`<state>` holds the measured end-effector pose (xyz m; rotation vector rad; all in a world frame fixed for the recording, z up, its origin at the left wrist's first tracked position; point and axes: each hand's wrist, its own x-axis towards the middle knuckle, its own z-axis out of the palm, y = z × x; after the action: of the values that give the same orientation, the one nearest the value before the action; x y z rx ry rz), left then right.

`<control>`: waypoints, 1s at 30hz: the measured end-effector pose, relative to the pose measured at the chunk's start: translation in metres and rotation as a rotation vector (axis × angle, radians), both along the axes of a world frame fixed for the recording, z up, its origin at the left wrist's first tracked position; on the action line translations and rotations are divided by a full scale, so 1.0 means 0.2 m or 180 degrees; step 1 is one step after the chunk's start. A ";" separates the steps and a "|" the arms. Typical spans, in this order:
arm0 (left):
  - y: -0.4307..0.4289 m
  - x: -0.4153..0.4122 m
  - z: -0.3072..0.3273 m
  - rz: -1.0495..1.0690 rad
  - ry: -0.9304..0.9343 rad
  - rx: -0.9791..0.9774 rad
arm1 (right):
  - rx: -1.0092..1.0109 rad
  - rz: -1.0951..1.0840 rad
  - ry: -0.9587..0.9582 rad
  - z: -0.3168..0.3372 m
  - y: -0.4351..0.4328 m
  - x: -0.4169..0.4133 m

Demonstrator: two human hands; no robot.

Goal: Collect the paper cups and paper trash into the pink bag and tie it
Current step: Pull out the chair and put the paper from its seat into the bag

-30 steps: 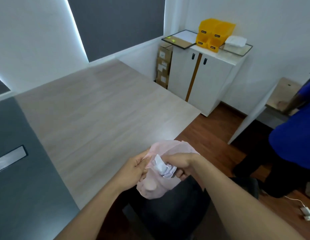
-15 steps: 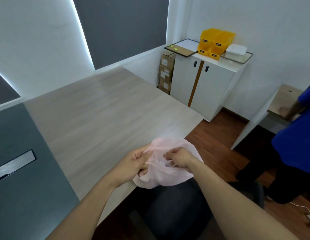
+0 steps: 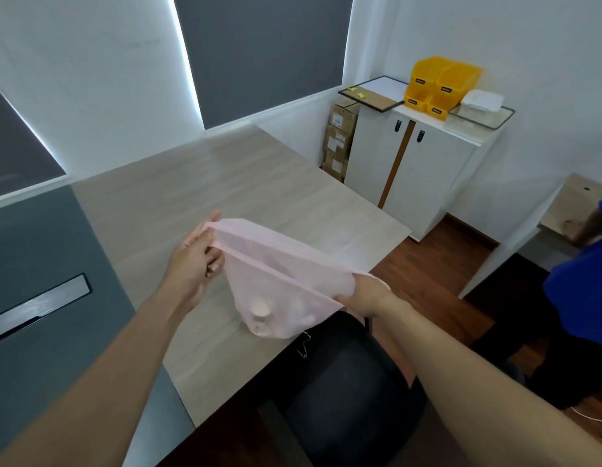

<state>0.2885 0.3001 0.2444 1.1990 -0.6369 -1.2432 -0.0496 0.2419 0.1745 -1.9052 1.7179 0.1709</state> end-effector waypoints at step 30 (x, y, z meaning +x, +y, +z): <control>0.29 0.42 -0.41 0.0724 -0.0520 0.1603 | -0.0068 0.0514 -0.0224 -0.07 -0.20 0.50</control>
<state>0.3716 0.3573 0.1630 1.7526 -0.2944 -1.1515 0.0500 0.2013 0.1602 -2.0413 1.5262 0.1452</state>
